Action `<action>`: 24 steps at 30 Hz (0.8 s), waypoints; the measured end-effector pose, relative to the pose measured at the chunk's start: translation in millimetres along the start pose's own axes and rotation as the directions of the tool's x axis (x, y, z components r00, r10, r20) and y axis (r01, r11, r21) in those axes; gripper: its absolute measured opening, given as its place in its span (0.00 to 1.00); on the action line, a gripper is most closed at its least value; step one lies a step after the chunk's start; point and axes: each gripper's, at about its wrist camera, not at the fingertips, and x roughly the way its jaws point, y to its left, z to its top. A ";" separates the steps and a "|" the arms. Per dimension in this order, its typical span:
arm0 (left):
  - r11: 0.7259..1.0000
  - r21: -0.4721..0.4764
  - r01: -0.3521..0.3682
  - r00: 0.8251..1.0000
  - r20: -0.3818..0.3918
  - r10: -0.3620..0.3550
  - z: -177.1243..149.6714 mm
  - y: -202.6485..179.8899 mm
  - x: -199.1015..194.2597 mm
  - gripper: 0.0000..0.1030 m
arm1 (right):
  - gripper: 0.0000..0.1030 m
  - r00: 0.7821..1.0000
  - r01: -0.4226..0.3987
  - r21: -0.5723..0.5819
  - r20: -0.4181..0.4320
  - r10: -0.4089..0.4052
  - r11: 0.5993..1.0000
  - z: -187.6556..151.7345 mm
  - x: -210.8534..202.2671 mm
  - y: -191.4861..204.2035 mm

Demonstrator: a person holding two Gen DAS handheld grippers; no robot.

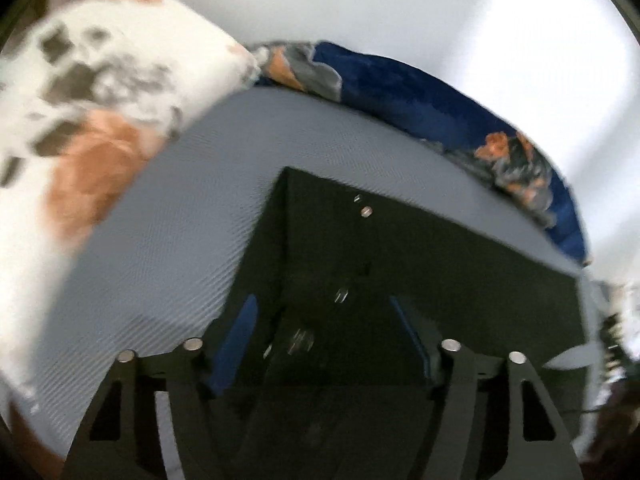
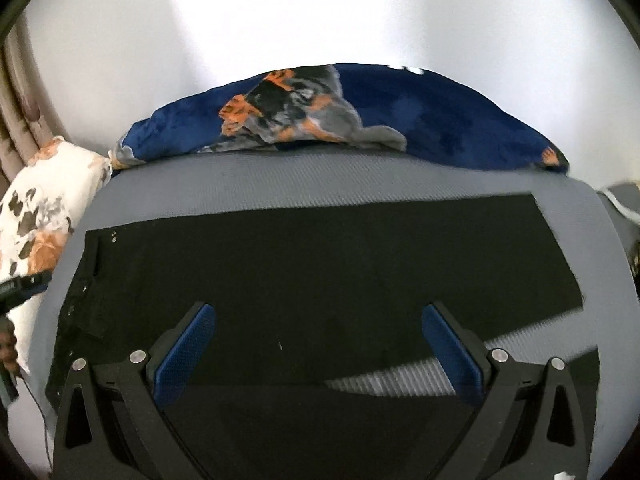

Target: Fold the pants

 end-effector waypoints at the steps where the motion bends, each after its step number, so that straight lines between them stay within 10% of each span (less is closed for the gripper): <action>1: 0.999 -0.009 0.037 0.999 -0.013 -0.037 7.4 2.7 7.7 0.62 | 1.00 1.000 0.000 -0.010 -0.005 0.000 1.000 4.3 4.5 2.9; 16: 0.932 -0.208 0.297 0.934 -0.141 -0.329 85.8 58.1 109.2 0.61 | 1.00 0.996 -0.039 -0.125 -0.082 0.029 0.991 43.0 80.1 57.1; 24: 0.891 -0.196 0.409 0.880 -0.172 -0.442 100.3 47.2 127.9 0.40 | 1.00 0.994 -0.077 -0.219 -0.095 0.058 0.973 62.4 109.3 83.4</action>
